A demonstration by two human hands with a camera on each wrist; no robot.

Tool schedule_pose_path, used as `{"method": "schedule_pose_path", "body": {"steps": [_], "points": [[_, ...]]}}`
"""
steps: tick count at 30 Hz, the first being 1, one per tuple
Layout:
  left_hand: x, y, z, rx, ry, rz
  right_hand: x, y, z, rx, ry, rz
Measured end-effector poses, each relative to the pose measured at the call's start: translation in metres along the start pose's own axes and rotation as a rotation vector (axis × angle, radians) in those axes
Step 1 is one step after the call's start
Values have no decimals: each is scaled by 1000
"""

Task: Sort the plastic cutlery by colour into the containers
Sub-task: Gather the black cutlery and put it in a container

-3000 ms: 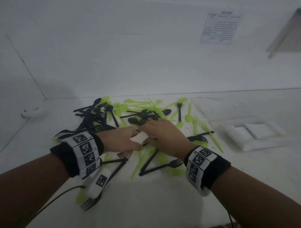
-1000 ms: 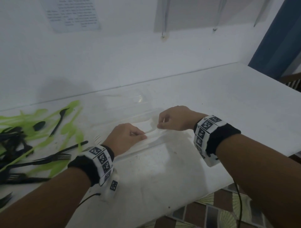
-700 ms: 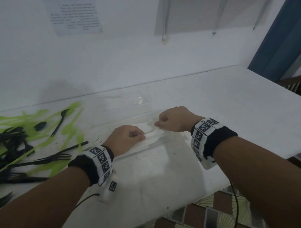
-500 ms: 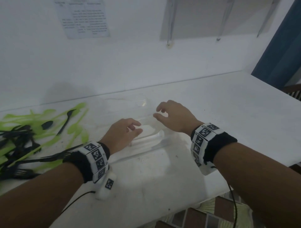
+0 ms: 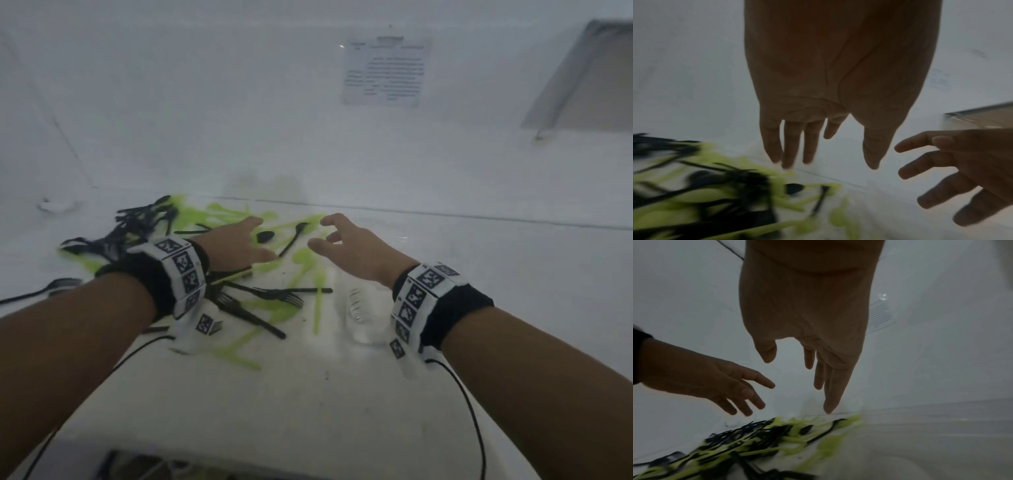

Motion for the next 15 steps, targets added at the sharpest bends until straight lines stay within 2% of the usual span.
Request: {"method": "schedule_pose_path", "body": {"steps": [6,10,15], "points": [[-93,-1,-6,-2,28,-21,-26,-40,76,-154,65,36],[-131,-12,-3,-19,15,31,-18,-46,110,-141,167,81],[-146,-18,1,-24,-47,165,-7,-45,135,-100,307,110]]}}
Point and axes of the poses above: each hand's wrist, its own y-axis away from the middle knuckle, its own z-axis out of the palm, x = y × z, the point moved 7 cm from there along -y, towards the middle knuckle, and after that the axes turned 11 degrees about -z, right-handed, at the moved point
